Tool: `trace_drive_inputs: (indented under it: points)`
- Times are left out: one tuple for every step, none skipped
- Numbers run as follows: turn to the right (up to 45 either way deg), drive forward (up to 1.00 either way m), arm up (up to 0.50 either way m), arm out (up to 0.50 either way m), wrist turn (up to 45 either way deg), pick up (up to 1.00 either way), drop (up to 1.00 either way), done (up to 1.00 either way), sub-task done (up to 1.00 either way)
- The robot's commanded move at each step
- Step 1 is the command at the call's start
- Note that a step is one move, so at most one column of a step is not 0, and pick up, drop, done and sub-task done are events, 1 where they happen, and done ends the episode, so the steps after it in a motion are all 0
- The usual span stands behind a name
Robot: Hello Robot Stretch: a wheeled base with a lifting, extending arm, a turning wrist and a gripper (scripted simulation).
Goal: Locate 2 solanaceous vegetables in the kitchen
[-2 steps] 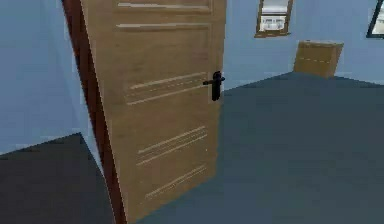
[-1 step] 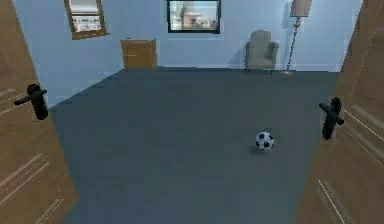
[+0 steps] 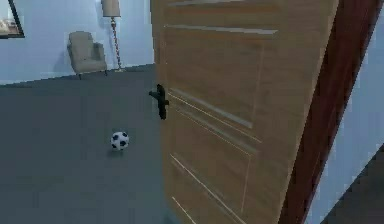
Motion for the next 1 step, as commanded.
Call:
trace_drive_inputs:
  points:
    - [45.0,0.00,0.00,0.00,0.0,0.00,0.00,0.00,0.00]
